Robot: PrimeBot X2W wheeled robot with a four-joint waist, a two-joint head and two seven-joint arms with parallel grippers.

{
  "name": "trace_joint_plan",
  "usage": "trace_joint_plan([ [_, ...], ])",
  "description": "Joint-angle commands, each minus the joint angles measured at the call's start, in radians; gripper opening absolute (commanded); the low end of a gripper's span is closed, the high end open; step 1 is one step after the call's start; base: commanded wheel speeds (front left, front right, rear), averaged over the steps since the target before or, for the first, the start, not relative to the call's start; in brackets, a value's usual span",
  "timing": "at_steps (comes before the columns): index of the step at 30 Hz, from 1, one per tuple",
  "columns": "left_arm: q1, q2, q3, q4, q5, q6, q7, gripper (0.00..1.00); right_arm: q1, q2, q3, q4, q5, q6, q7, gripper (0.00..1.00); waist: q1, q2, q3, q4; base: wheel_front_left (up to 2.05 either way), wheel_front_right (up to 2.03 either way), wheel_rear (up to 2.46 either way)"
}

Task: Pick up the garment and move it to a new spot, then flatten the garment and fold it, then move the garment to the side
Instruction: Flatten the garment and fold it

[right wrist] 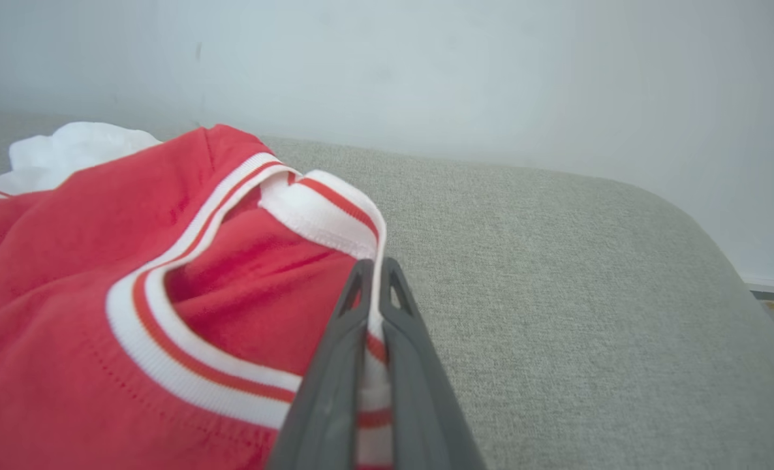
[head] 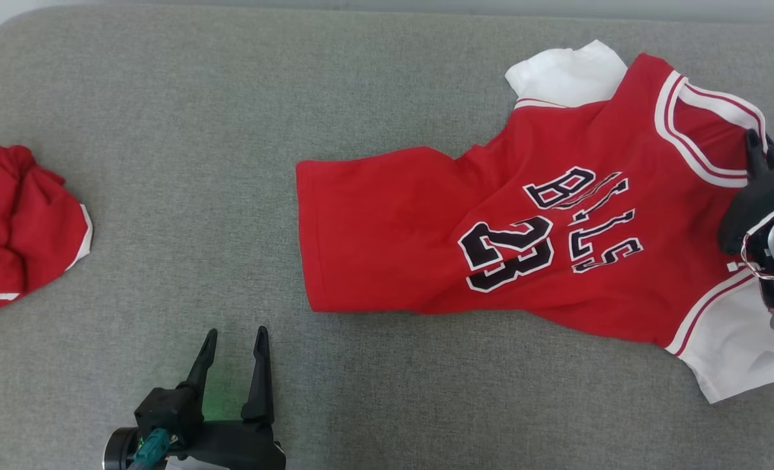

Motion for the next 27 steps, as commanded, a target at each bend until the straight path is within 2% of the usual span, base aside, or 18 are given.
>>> trace_joint_plan([
  [1, -0.001, 0.000, -0.001, 0.002, 0.003, 0.004, -0.003, 1.00, -0.011, 0.017, -0.043, 0.033, -0.030, -0.003, -0.027, 0.15, -0.0002, -0.0002, -0.010, 0.005, 0.00, 0.00, 0.00],
  [3, 0.004, -0.001, -0.004, 0.006, 0.001, 0.004, -0.003, 1.00, -0.020, 0.036, -0.097, 0.073, -0.085, -0.003, -0.059, 1.00, -0.0002, -0.0002, -0.024, 0.007, 0.00, 0.00, 0.00],
  [8, 0.028, 0.000, 0.005, 0.007, 0.004, 0.009, -0.003, 1.00, 0.010, 0.087, -0.229, 0.115, -0.182, -0.003, -0.183, 1.00, -0.0002, -0.0002, -0.082, -0.005, 0.00, 0.00, 0.00],
  [12, 0.058, 0.000, 0.021, 0.007, 0.010, 0.008, -0.003, 1.00, 0.066, 0.147, -0.289, 0.092, -0.183, -0.003, -0.245, 1.00, -0.0002, -0.0002, -0.144, -0.032, 0.00, 0.00, 0.00],
  [16, 0.087, 0.000, 0.036, 0.000, 0.013, 0.006, -0.003, 1.00, 0.167, 0.200, -0.314, 0.022, -0.170, -0.003, -0.258, 1.00, -0.0002, -0.0002, -0.187, -0.068, 0.00, 0.00, 0.00],
  [18, 0.102, 0.000, 0.046, -0.009, 0.013, 0.001, -0.003, 1.00, 0.255, 0.255, -0.288, -0.079, -0.142, -0.003, -0.259, 1.00, -0.0002, -0.0002, -0.205, -0.097, 0.00, 0.00, 0.00],
  [21, 0.099, 0.000, 0.050, -0.016, 0.010, -0.004, -0.003, 1.00, 0.359, 0.300, -0.243, -0.203, -0.103, -0.003, -0.259, 1.00, -0.0002, -0.0002, -0.206, -0.122, 0.00, 0.00, 0.00],
  [27, 0.066, 0.000, 0.048, -0.024, -0.007, -0.019, -0.003, 1.00, 0.552, 0.350, -0.125, -0.422, -0.027, -0.003, -0.257, 1.00, -0.0002, -0.0002, -0.172, -0.165, 0.00, 0.00, 0.00],
])
